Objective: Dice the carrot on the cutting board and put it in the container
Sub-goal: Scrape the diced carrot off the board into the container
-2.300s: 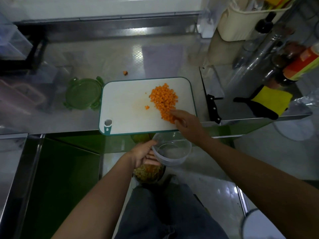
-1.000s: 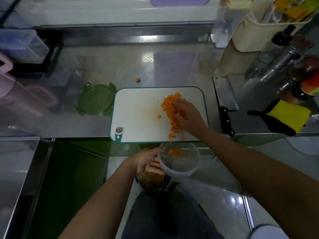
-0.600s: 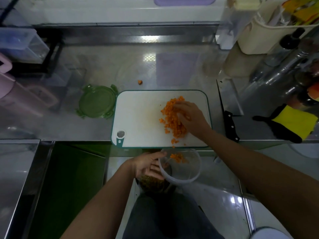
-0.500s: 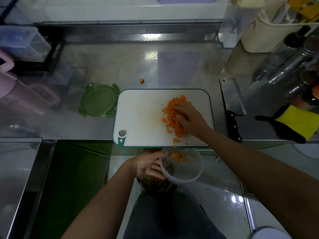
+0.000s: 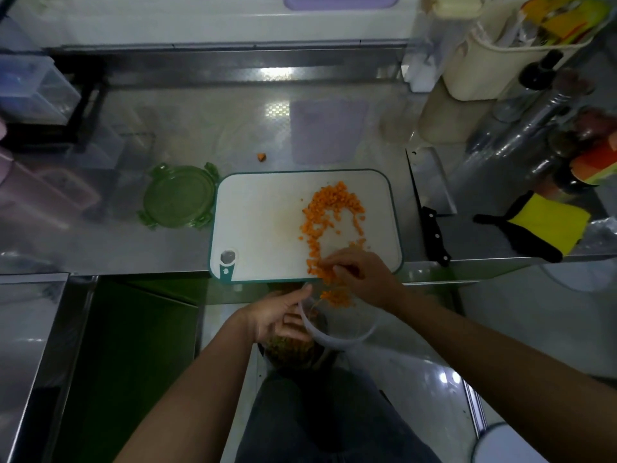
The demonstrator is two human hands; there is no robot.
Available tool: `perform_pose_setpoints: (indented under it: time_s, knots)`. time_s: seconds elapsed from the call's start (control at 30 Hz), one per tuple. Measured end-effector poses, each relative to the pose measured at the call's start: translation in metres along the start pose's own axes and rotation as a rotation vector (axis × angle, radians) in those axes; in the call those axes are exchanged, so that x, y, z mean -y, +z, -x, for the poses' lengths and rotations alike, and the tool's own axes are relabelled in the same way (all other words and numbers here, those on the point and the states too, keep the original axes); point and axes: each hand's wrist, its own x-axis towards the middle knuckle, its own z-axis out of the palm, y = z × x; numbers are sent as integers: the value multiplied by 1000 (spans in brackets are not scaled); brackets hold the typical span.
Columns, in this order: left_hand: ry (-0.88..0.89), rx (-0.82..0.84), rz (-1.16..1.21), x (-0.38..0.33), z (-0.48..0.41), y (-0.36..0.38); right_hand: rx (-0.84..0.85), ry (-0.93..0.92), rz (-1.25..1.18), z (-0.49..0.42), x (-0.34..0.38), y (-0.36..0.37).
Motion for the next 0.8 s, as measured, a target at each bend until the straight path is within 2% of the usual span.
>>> perform_pose_setpoints:
  time_s: [0.27,0.43,0.57,0.67,0.73,0.8]
  knots:
    - [9,0,-18,-2,1,-3,-53,26,-101,-5,14,-5]
    - [-5,29,-18,-4,1,-7,-8,59,-101,-37,15,-15]
    - [-35,58,-30,-9,1,-10,-190,85,-76,-71,5,-29]
    - [-59,87,-44,-15,2,-14,-259,85,-10,-91,-5,-34]
    - [-73,100,-61,-16,1,-17,-235,109,47,-98,-13,-33]
    - [-77,99,-77,-18,0,-19,-134,146,78,-98,-18,-31]
